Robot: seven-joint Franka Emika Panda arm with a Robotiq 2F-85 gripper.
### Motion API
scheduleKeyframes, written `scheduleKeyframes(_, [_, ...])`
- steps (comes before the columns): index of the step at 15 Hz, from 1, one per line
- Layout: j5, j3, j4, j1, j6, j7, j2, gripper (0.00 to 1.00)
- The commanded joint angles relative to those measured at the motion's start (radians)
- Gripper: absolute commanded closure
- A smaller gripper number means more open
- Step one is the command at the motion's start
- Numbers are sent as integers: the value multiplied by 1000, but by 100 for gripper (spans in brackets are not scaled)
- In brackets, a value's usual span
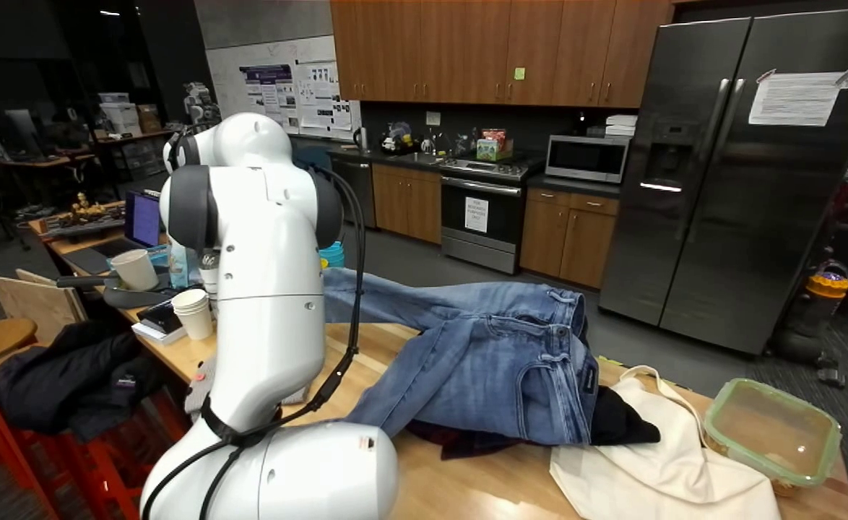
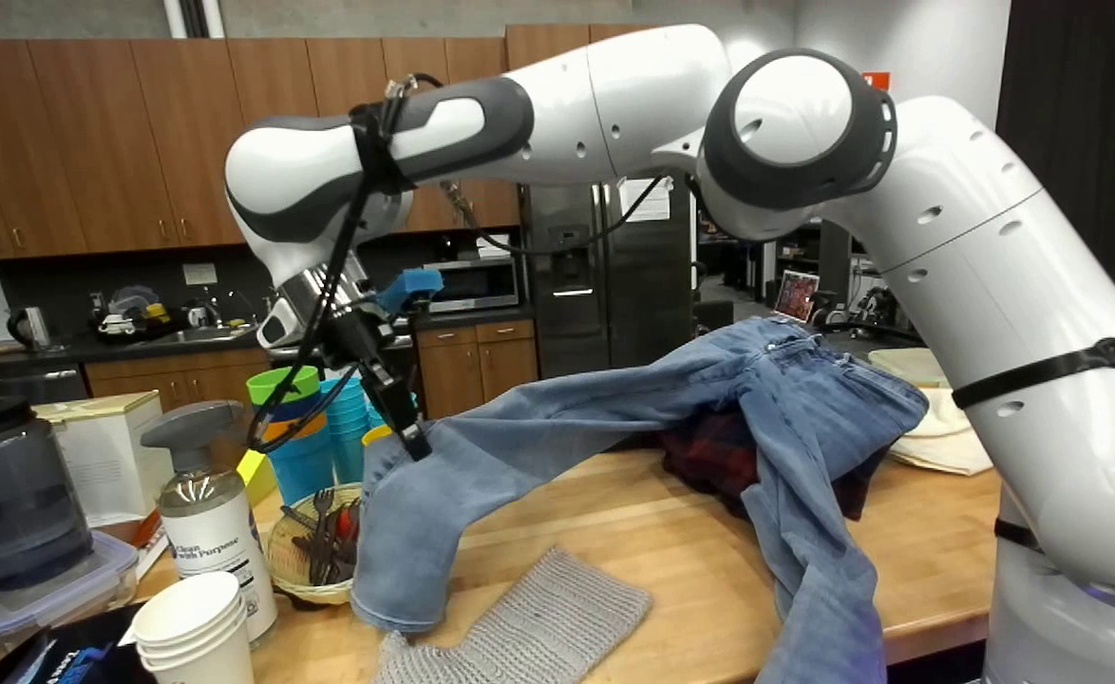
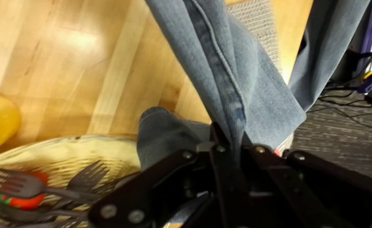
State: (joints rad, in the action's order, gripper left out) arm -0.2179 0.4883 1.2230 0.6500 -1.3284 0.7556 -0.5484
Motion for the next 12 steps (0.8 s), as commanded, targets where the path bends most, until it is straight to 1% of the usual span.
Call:
scheduleKeyframes(1, [-2, -4, -8, -17, -97, -16, 23, 74])
scheduleKeyframes(2, [-8, -6, 2, -22, -117, -14, 27, 66])
scheduleKeyframes(3, [-12, -6, 9, -26, -134, -13, 28, 62])
scheduleKeyframes(8, [-43, -9, 73, -45, -208, -9, 67, 30])
scheduleKeyframes(10, [-60, -8, 120, -53, -234, -17, 104, 16])
scheduleKeyframes(12, [-69, -3, 193, -68, -277, -21, 161, 3])
